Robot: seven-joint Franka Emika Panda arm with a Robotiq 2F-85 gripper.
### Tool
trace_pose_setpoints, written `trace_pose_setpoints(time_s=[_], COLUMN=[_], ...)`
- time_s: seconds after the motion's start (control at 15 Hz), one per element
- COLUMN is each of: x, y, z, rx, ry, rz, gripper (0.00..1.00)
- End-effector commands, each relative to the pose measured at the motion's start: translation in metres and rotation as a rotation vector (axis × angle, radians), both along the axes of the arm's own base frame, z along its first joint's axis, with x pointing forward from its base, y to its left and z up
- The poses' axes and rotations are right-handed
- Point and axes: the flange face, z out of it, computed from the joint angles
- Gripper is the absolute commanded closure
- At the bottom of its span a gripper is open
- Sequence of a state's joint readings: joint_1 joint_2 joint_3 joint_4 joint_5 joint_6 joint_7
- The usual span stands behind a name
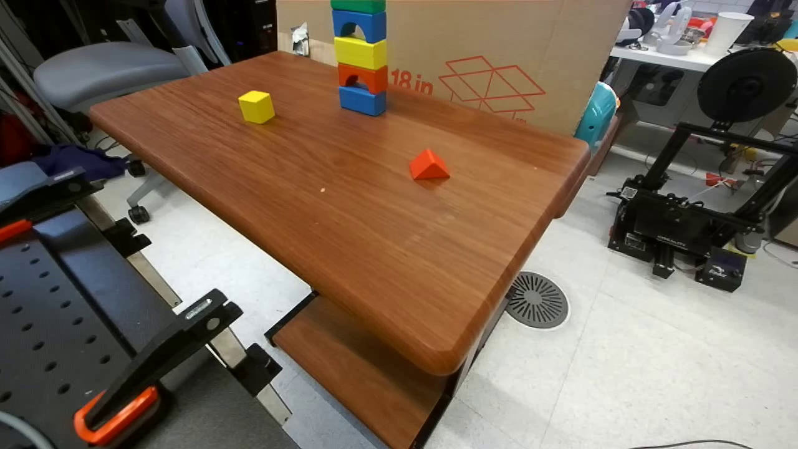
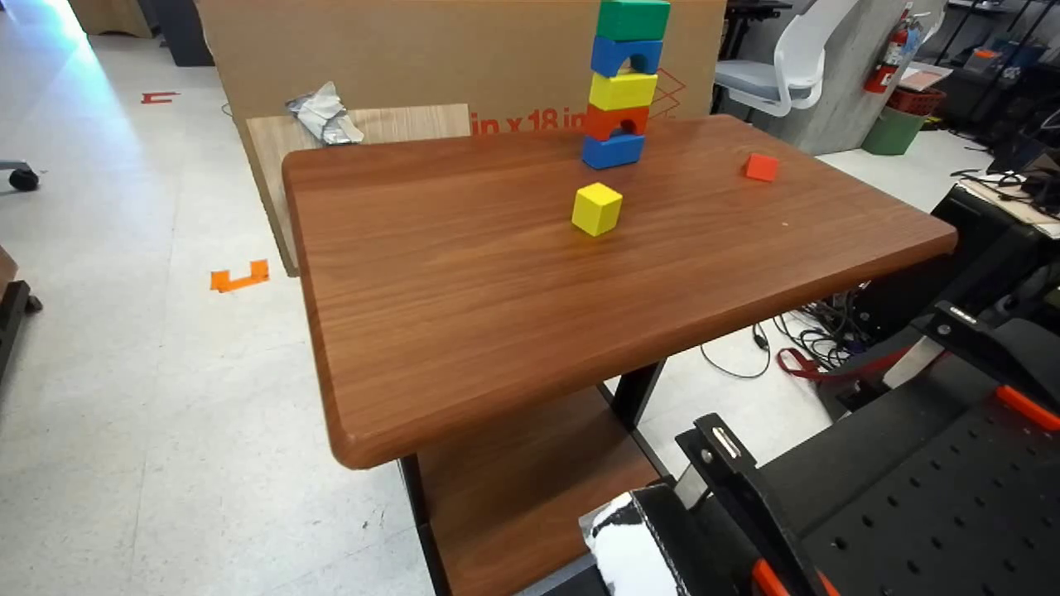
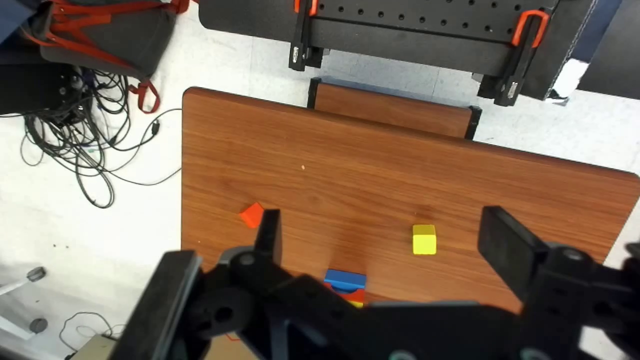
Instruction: Remove the topmost green block
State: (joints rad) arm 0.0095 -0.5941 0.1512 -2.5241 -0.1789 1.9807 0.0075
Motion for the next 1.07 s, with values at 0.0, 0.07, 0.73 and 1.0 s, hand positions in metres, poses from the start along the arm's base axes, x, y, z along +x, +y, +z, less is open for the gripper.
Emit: trace_pose_setpoints(time_s=[0.0,0.07,0.73,1.0], x=[0.018,0.026,0.132,0.178], y=[-0.008,-0.014,-0.048,-0.045], z=[-0.005,-0.008,-0.067,-0.086], rx=[0.025,0.039,0.185,0.222], ry=[-0.01,-0.015,-0.028,-0.003], rz=[0.013,0.01,-0.08,-0.114], gripper=[0.0,0.0,0.0,0.0])
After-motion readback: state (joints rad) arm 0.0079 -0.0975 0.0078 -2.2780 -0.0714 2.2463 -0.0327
